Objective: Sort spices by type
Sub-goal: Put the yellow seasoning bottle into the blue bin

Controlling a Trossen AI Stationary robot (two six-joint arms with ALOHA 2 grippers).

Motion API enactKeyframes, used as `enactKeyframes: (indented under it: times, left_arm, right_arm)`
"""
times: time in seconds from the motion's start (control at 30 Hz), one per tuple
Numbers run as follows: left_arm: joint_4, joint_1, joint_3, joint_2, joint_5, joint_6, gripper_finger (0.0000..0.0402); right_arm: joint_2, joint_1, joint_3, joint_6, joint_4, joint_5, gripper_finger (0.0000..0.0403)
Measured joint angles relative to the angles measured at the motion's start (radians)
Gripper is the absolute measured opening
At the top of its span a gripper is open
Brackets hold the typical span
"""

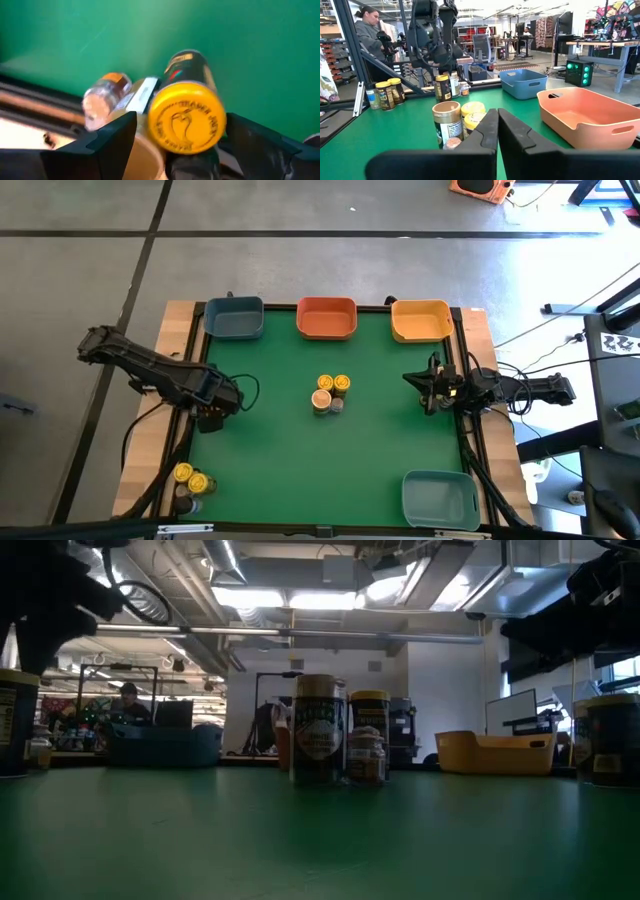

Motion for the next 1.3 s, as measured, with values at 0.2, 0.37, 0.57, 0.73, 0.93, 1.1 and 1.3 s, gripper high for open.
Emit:
enactKeyframes:
  times: [0.2, 0.37, 0.57, 0.73, 0.93, 1.1, 1.3]
  left_arm:
    - [0.092, 0.001, -0.066, 0.002, 0.003, 0.033, 0.0300]
    - [0.099, 0.001, -0.073, 0.002, 0.007, 0.054, 0.0300]
    - [0.098, 0.001, -0.073, 0.002, 0.007, 0.061, 0.0299]
    - [0.096, 0.001, -0.073, 0.002, 0.007, 0.061, 0.0277]
    - [0.097, 0.001, -0.073, 0.001, 0.012, 0.068, 0.0231]
    - [0.097, 0.001, -0.073, 0.001, 0.012, 0.072, 0.0225]
    - [0.098, 0.021, -0.071, 0.001, -0.009, 0.005, 0.0225]
  right_arm:
    - [0.000, 0.000, 0.000, 0.000, 0.000, 0.000, 0.0012]
    - [0.000, 0.000, 0.000, 0.001, 0.000, 0.000, 0.0012]
    - [0.000, 0.000, 0.000, -0.005, 0.000, 0.000, 0.0012]
    - [0.000, 0.000, 0.000, -0.006, 0.000, 0.000, 0.0012]
    - [0.000, 0.000, 0.000, -0.006, 0.000, 0.000, 0.0012]
    - [0.000, 0.000, 0.000, -0.007, 0.000, 0.000, 0.0012]
    - [0.000, 0.000, 0.000, -0.007, 0.001, 0.000, 0.0012]
